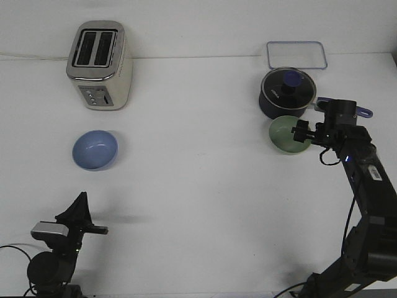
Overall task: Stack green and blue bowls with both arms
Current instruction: 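Reach the right gripper to the pale green bowl's rim and grasp it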
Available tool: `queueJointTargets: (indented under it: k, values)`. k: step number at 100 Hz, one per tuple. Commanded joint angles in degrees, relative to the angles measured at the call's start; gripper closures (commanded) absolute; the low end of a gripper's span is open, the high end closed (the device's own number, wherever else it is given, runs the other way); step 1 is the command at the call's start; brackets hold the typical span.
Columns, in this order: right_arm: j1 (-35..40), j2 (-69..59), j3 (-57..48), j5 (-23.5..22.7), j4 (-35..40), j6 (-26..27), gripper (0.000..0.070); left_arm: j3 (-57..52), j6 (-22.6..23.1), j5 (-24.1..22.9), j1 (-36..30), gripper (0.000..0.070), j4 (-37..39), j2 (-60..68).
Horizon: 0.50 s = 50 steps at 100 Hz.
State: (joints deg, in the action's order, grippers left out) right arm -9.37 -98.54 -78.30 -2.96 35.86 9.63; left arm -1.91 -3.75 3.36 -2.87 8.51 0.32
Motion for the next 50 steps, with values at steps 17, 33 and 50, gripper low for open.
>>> queueJointTargets:
  k: [17, 33, 50]
  values:
    - [0.0, -6.2, -1.3, -2.9, -1.2, -0.7, 0.0204, 1.1, 0.1, 0.1, 0.0, 0.0686, 0.5, 0.0]
    - [0.0, -6.9, -1.3, -3.0, -2.8, -0.7, 0.0700, 1.1, 0.1, 0.1, 0.0, 0.0686, 0.5, 0.0]
    - [-0.2, -5.3, -1.3, -3.1, -1.5, -0.7, 0.0699, 1.1, 0.1, 0.1, 0.0, 0.0686, 0.5, 0.0]
